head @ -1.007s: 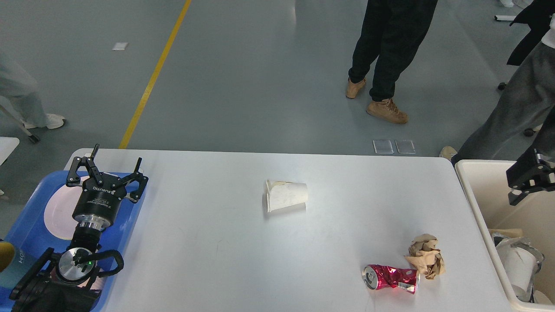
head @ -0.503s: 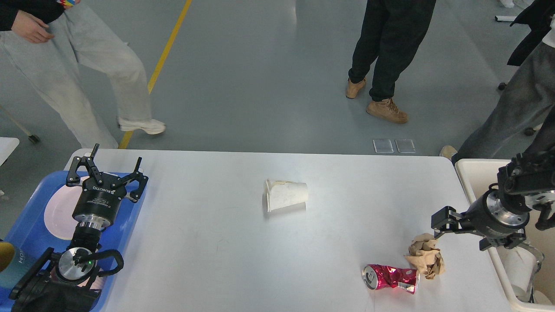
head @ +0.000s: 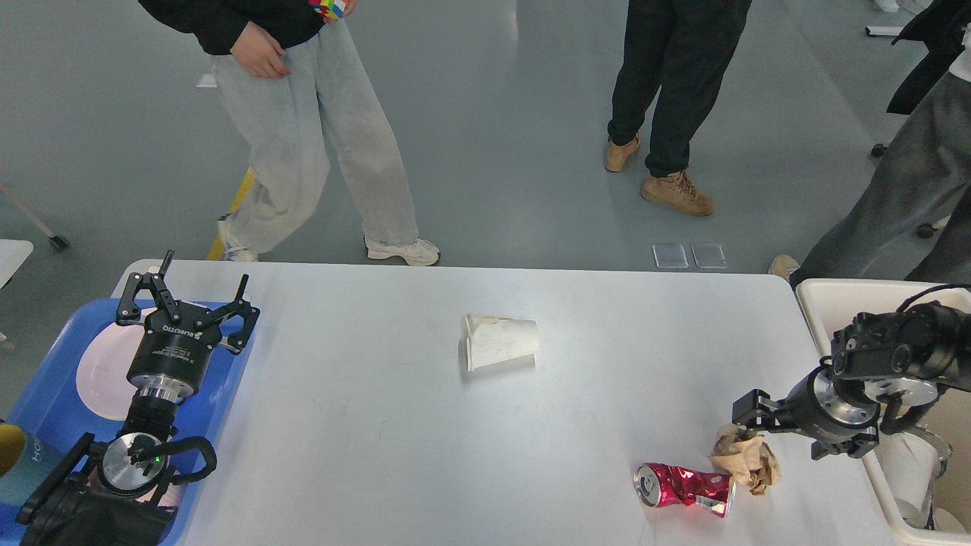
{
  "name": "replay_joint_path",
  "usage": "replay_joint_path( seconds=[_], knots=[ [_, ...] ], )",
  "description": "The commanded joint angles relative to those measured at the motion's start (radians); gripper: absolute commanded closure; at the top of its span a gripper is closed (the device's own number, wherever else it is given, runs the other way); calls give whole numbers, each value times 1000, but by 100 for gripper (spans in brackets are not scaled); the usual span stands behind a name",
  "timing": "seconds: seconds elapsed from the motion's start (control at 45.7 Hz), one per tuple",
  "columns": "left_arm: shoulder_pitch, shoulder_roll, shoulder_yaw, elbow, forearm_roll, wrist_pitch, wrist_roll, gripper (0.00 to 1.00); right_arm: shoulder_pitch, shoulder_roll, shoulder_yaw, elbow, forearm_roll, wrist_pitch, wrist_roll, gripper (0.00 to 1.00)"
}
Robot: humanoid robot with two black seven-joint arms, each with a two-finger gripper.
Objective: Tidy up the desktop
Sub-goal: 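Lower the right gripper onto the crumpled brown paper ball and grasp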
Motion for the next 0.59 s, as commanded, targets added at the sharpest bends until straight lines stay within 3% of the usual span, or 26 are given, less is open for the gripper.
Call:
replay_joint_path(
  seconds=[0.0,0.306,0.35,0.394,0.438,0.481,0.569],
  knots=[
    [0,0,0,0,0,0,0,4,-54,18,33,-53,0,0,0,0],
    [0,0,0,0,0,0,0,4,-136,61,47,-115,0,-31,0,0],
    [0,0,-1,0,0,0,-2,4,-137,62,47,-115,0,-35,0,4],
    [0,0,0,0,0,1,0,4,-139,64,47,-113,1,-35,0,19],
    [0,-1,0,0,0,0,0,4,-137,65,47,-109,1,-35,0,45],
    [0,0,0,0,0,0,0,4,-133,65,47,-101,1,-35,2,64],
    [0,0,0,0,0,0,0,4,-114,58,47,-83,11,-34,2,80]
  ],
)
